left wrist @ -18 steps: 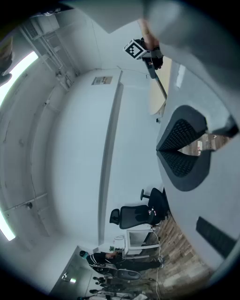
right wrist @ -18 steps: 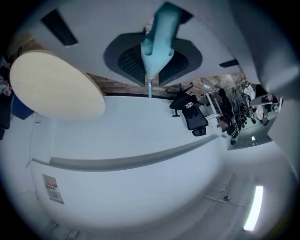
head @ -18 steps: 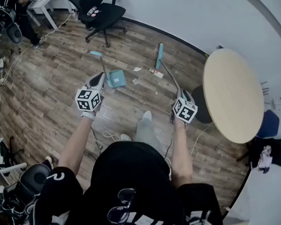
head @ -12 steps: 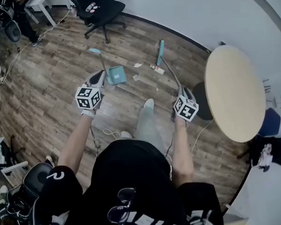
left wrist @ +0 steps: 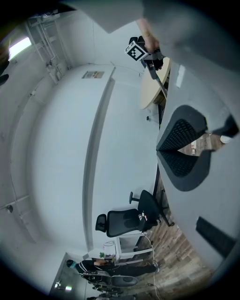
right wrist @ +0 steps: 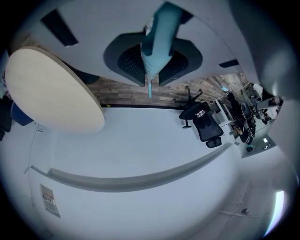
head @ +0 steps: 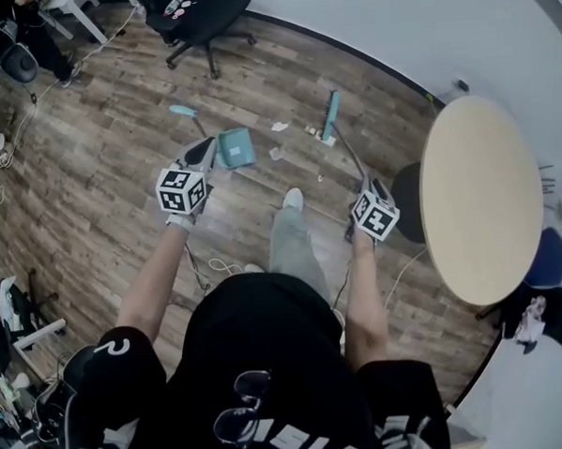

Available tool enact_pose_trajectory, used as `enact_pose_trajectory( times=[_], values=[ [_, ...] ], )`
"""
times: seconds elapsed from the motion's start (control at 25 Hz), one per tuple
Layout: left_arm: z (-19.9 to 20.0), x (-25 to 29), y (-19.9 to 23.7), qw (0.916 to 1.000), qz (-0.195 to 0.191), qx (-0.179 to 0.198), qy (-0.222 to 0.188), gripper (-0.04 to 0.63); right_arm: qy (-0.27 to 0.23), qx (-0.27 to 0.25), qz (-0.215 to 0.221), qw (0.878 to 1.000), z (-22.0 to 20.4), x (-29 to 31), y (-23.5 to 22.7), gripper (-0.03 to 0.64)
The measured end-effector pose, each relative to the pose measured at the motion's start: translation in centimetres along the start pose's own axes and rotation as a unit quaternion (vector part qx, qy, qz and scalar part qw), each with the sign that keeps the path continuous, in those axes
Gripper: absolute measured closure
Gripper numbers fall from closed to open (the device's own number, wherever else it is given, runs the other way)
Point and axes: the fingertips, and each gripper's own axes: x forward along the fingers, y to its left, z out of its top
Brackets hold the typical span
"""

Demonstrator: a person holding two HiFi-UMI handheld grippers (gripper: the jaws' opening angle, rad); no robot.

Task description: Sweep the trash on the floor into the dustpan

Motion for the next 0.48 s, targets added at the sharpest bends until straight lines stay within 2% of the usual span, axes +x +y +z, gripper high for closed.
enact_pose_trajectory(
  times=[0.48],
  values=[
    [0.3, 19.6, 0.1, 0.9963, -0.055, -0.016, 0.065, 0.598, 0.093, 0.015, -0.06, 0.994, 1.4, 13.7, -5.8, 0.531]
  ],
)
